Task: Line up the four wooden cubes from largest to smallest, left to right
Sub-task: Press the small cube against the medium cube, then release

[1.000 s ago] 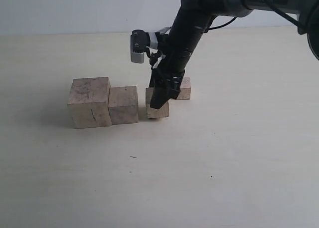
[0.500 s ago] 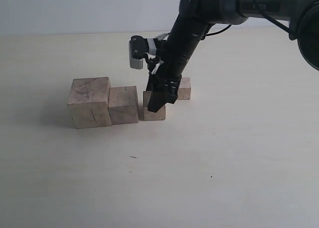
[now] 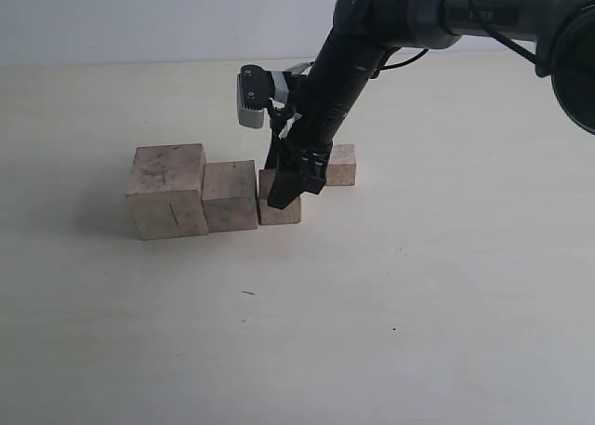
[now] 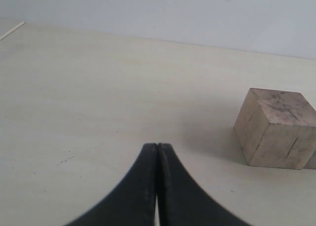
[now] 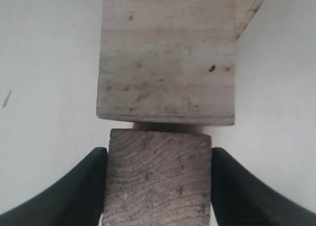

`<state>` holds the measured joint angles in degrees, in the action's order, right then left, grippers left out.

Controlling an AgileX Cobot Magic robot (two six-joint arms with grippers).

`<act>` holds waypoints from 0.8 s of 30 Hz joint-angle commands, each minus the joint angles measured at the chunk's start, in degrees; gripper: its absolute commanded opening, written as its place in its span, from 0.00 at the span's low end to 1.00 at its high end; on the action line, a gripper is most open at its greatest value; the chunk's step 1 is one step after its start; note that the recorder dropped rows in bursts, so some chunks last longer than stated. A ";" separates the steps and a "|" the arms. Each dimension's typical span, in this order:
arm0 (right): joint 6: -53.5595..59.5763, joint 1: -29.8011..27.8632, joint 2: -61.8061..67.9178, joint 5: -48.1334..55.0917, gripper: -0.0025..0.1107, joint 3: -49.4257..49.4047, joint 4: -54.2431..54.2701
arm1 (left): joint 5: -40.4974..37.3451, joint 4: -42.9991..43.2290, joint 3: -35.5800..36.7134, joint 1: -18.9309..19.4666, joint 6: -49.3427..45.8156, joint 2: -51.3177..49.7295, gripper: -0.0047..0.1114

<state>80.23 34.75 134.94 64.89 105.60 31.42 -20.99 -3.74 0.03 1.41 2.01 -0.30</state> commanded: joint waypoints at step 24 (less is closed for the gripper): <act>0.59 -0.09 -0.21 1.74 0.16 -0.11 1.46 | 0.52 -0.06 -0.03 -0.34 -0.24 0.30 0.04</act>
<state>80.36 34.75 134.94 66.10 105.60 32.01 -20.99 -3.74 0.03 1.41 2.01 -0.30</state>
